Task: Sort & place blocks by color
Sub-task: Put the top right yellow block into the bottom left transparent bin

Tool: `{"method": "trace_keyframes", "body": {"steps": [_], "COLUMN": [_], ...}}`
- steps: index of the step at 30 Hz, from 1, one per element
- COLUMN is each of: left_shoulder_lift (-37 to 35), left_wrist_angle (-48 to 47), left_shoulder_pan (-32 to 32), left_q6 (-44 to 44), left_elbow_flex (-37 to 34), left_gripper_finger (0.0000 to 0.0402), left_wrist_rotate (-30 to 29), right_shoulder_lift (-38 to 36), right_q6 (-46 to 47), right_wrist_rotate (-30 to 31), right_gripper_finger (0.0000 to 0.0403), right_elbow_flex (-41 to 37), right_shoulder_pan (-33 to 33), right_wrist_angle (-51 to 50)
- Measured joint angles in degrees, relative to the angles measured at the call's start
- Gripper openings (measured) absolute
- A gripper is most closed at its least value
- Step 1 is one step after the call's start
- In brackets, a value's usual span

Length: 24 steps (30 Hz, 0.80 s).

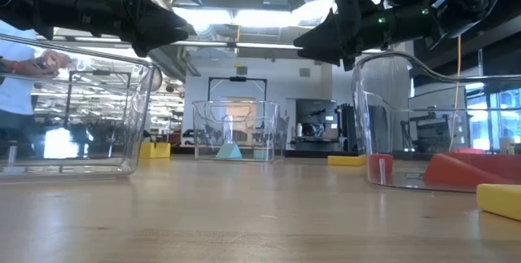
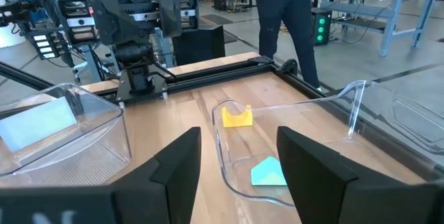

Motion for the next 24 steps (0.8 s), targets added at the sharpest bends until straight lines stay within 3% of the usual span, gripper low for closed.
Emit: {"method": "trace_keyframes", "body": {"steps": [24], "left_shoulder_lift": [0.0], "left_wrist_angle": [0.1], "left_shoulder_pan": [0.0], "left_q6": [0.3], "left_elbow_flex": [0.0], "left_gripper_finger": [0.0195], "left_wrist_rotate": [0.3], "right_shoulder_lift": [0.0], "right_q6": [1.9], "right_wrist_rotate": [-1.5], "right_gripper_finger": [0.0192], "right_elbow_flex": [0.0], "right_shoulder_pan": [0.0], "right_wrist_angle": [-0.4]}}
